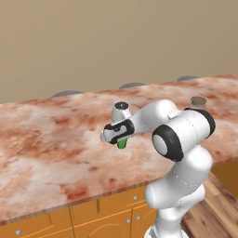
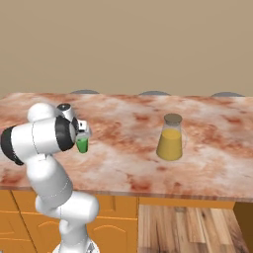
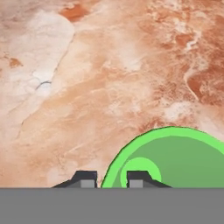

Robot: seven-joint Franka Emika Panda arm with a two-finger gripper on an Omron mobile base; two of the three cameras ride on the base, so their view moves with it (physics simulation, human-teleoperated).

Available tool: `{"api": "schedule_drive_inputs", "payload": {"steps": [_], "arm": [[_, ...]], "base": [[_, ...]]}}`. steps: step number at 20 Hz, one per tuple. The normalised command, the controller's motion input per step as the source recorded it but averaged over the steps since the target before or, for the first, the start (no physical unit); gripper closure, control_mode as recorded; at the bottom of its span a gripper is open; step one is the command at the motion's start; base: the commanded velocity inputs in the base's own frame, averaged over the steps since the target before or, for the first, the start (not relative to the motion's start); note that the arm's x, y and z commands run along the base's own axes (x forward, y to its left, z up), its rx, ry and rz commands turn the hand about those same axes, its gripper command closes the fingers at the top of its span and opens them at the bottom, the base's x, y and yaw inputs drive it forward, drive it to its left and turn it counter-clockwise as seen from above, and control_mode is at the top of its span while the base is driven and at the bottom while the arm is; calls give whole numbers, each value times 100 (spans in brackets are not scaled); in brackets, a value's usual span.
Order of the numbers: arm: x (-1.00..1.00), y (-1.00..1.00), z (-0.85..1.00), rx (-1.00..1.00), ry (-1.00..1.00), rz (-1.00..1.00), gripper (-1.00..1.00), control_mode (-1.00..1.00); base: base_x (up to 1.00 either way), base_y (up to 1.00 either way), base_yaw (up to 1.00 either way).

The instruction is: Place the pitcher and cup on the dining counter for serving.

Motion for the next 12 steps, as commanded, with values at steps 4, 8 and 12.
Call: {"api": "schedule_drive_inputs", "payload": {"steps": [4,8,12], "arm": [[0,2,0,0,0,0,-100,-100],[-4,0,25,0,-2,0,-100,-100],[-57,0,95,0,-19,0,-100,-100]], "base": [[0,0,0],[0,0,0],[0,0,0]]}}
